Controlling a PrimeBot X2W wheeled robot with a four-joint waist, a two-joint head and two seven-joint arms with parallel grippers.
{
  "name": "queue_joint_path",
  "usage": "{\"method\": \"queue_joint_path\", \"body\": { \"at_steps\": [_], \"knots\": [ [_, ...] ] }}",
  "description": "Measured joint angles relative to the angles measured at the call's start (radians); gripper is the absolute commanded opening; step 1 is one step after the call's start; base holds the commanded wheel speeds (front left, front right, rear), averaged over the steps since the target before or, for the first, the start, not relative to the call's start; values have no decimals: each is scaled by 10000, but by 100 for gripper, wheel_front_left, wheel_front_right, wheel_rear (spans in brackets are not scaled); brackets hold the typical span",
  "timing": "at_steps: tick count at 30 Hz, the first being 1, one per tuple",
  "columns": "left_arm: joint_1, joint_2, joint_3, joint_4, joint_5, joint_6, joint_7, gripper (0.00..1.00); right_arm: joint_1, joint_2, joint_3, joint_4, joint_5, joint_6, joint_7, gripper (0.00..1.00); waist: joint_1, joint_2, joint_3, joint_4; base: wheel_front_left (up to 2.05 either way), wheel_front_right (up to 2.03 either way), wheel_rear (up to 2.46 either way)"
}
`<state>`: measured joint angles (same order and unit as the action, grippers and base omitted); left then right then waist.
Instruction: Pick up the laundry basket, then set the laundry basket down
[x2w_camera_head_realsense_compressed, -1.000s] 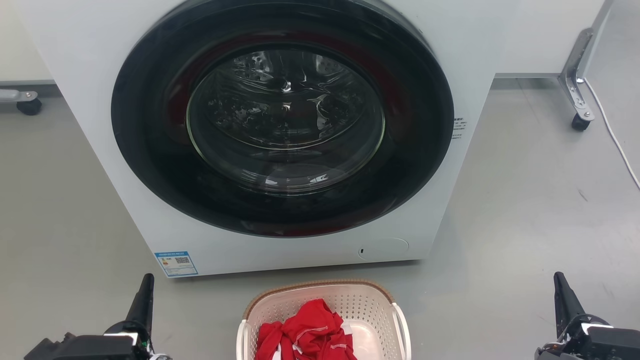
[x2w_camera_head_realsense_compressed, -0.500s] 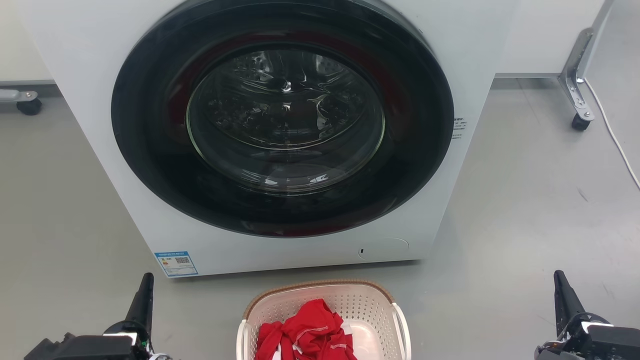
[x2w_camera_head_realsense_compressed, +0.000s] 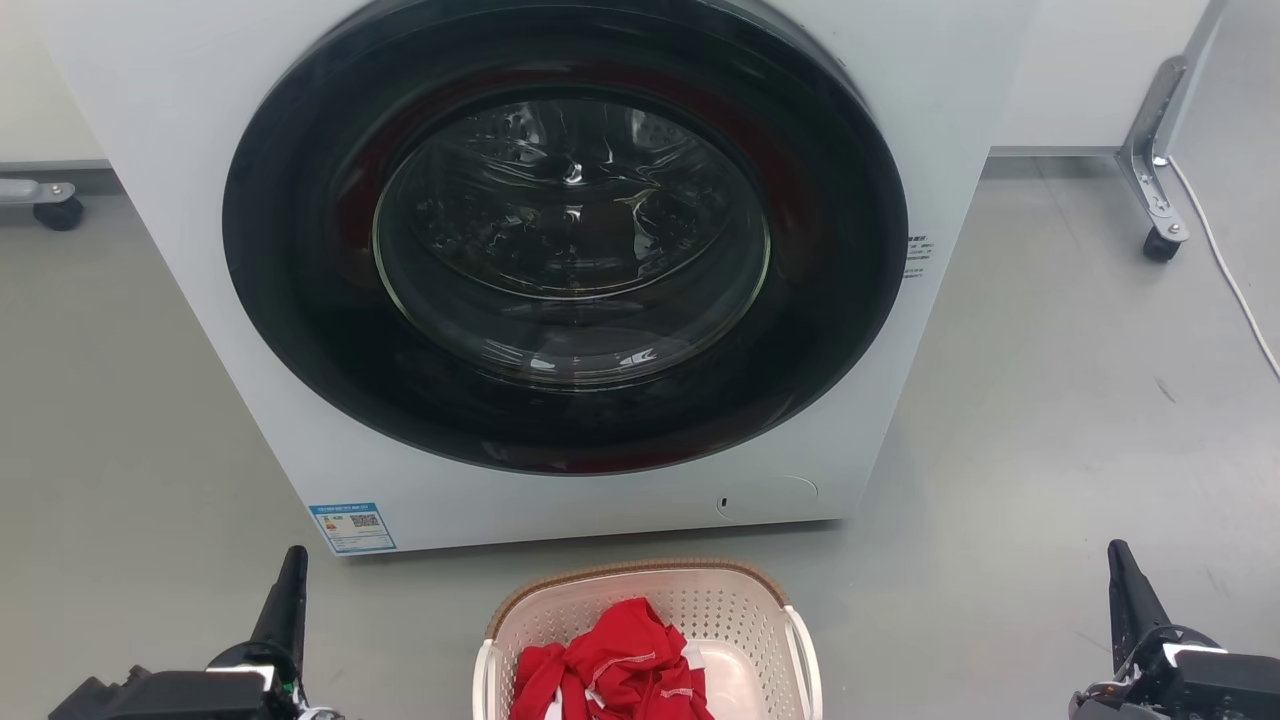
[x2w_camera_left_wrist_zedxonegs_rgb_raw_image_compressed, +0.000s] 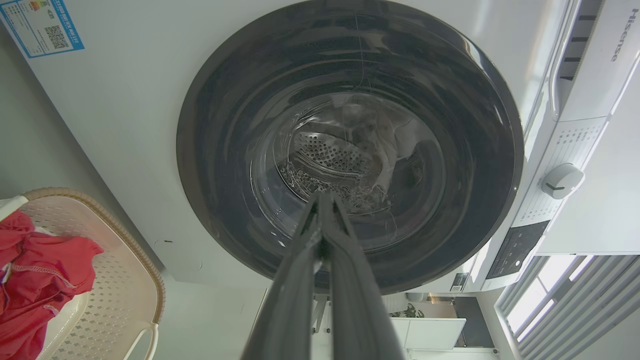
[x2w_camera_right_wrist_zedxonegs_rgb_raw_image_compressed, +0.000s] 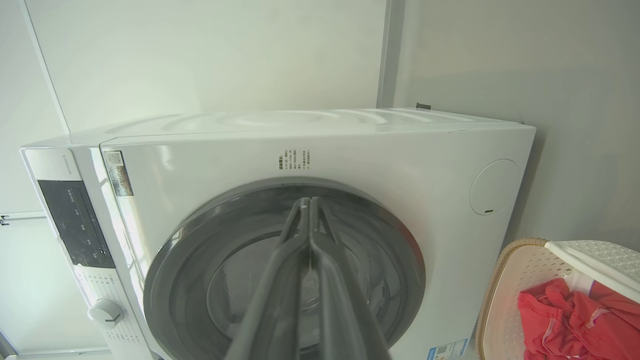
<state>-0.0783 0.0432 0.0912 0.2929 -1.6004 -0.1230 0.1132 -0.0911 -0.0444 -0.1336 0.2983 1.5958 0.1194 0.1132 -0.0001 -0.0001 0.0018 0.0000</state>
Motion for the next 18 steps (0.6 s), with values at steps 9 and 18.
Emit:
{"method": "queue_joint_path", "body": {
  "at_steps": [9, 18],
  "knots": [
    [-1, 0, 0, 6, 0, 0, 0, 0, 0, 0, 0, 2, 0, 36, 0, 0, 0, 0, 0, 0, 0, 0, 0],
    [-1, 0, 0, 13, -2, 0, 0, 0, 0, 0, 2, 2, 2, 36, 0, 0, 0, 1, -1, 0, 0, 0, 0]
  ]
}}
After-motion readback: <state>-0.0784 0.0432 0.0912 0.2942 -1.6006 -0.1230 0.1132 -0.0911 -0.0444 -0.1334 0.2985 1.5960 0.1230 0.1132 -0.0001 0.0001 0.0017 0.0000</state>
